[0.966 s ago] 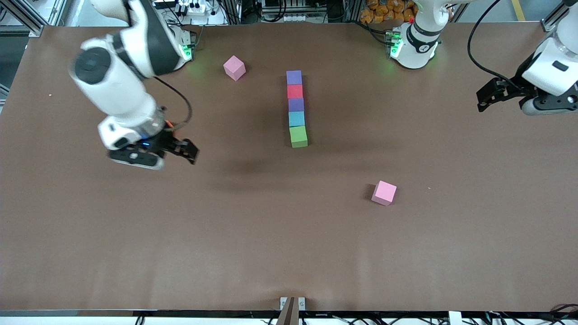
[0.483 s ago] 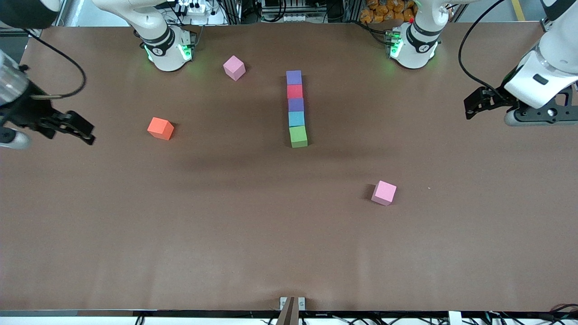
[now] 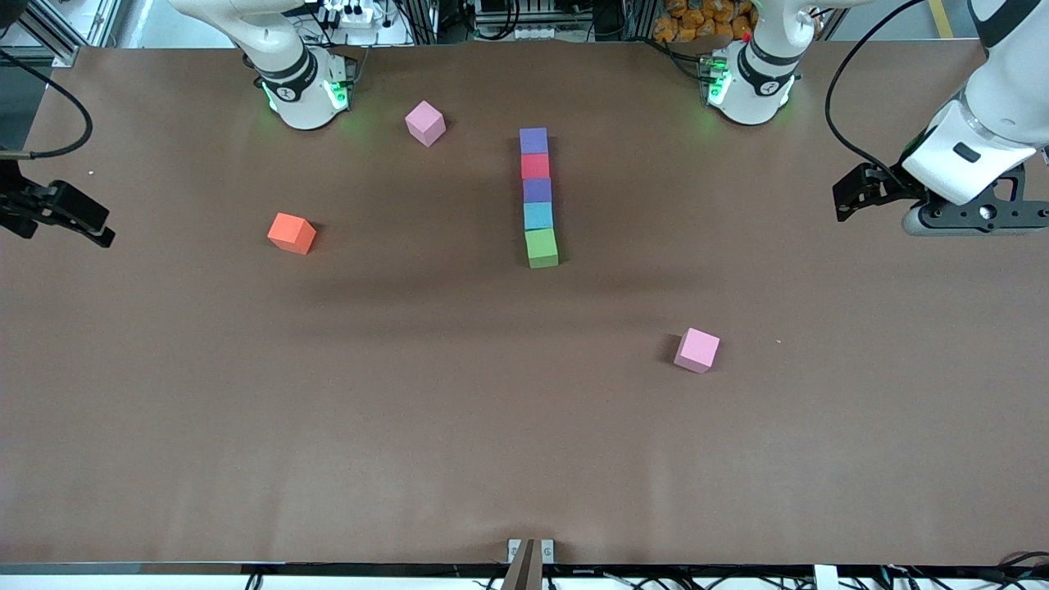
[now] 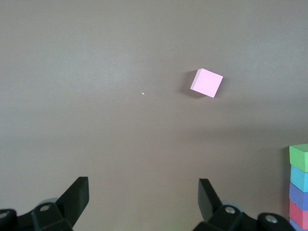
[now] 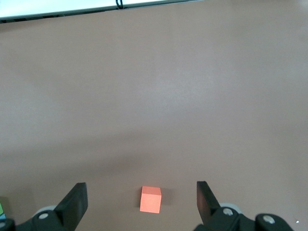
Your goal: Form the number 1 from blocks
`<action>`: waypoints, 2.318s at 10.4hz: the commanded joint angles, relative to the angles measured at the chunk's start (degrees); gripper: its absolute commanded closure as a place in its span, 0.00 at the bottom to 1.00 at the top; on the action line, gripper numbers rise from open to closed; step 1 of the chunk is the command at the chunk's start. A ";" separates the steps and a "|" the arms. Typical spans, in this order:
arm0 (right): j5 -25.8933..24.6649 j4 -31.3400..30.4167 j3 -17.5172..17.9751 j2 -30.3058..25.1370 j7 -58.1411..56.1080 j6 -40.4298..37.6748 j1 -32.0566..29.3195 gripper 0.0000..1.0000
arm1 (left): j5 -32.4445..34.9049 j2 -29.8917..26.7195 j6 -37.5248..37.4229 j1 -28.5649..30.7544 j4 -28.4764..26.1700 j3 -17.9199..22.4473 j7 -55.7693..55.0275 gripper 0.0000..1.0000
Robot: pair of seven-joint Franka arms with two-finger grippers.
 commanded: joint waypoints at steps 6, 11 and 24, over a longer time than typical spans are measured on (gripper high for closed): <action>-0.81 2.01 0.61 1.49 -3.05 -0.65 -4.02 0.00 | -0.77 0.32 -0.65 0.20 1.47 0.77 1.35 0.00; -0.99 2.01 0.53 1.57 -2.88 -0.56 -3.68 0.00 | -0.95 0.14 -1.00 0.37 1.30 1.47 1.08 0.00; 0.24 1.84 0.79 2.45 -2.09 -0.39 -3.33 0.00 | -0.95 -0.21 -2.32 0.55 1.39 1.74 1.35 0.00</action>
